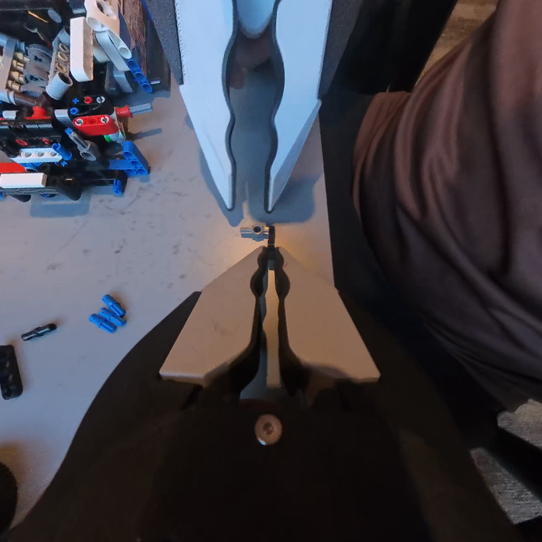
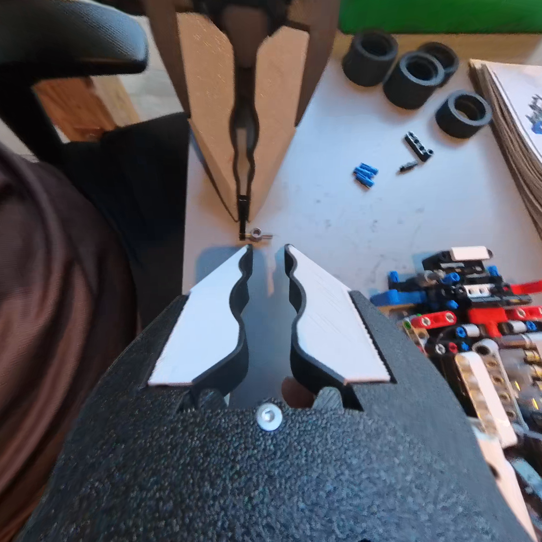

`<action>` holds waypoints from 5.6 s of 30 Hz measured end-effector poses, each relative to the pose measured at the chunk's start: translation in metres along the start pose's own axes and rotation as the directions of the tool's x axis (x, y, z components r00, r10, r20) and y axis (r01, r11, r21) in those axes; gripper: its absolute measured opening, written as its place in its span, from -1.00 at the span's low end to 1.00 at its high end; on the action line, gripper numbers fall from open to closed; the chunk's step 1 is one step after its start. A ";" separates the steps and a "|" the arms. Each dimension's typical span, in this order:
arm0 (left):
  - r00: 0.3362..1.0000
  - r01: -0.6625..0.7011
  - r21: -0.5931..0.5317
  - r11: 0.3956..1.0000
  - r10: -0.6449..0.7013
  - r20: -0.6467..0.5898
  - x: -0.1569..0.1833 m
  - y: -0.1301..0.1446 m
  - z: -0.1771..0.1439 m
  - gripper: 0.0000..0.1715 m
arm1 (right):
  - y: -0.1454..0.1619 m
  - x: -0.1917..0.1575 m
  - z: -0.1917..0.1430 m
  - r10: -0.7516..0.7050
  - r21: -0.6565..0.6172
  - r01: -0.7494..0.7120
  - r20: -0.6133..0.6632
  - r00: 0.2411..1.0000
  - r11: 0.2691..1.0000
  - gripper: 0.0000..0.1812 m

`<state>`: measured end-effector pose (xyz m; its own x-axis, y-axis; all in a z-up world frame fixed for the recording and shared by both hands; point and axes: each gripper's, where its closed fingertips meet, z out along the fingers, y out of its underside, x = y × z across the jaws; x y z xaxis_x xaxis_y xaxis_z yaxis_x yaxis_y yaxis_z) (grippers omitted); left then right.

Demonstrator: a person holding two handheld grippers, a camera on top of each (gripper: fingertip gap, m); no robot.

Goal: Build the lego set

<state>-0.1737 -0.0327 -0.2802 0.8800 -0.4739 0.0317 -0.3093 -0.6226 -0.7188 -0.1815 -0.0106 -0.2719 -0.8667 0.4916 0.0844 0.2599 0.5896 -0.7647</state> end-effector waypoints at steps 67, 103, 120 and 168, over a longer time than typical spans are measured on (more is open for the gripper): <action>0.938 -0.014 -0.037 0.999 0.026 0.345 -0.008 -0.006 0.006 -0.99 | 0.002 -0.007 0.011 0.119 -0.060 -0.117 0.026 0.993 0.991 -0.71; 0.767 -0.166 -0.148 0.975 0.222 0.602 -0.053 0.003 -0.029 -0.43 | 0.003 0.019 -0.026 -0.036 0.058 0.051 -0.242 0.970 0.997 -0.78; 0.732 0.060 0.374 0.925 -0.295 0.613 -0.061 -0.029 -0.066 -0.26 | 0.007 0.020 -0.024 0.027 0.067 -0.016 -0.168 0.985 0.998 -0.86; 0.716 -0.009 0.658 0.753 -0.455 0.530 -0.099 -0.053 -0.096 -0.85 | 0.021 0.027 -0.044 0.125 0.106 -0.121 -0.037 0.991 0.987 -1.00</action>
<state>-0.2792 -0.0125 -0.1781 0.9615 0.2742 -0.0188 -0.0038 -0.0551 -0.9985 -0.1805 0.0426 -0.2577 -0.8112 0.5847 0.0112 0.3159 0.4543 -0.8329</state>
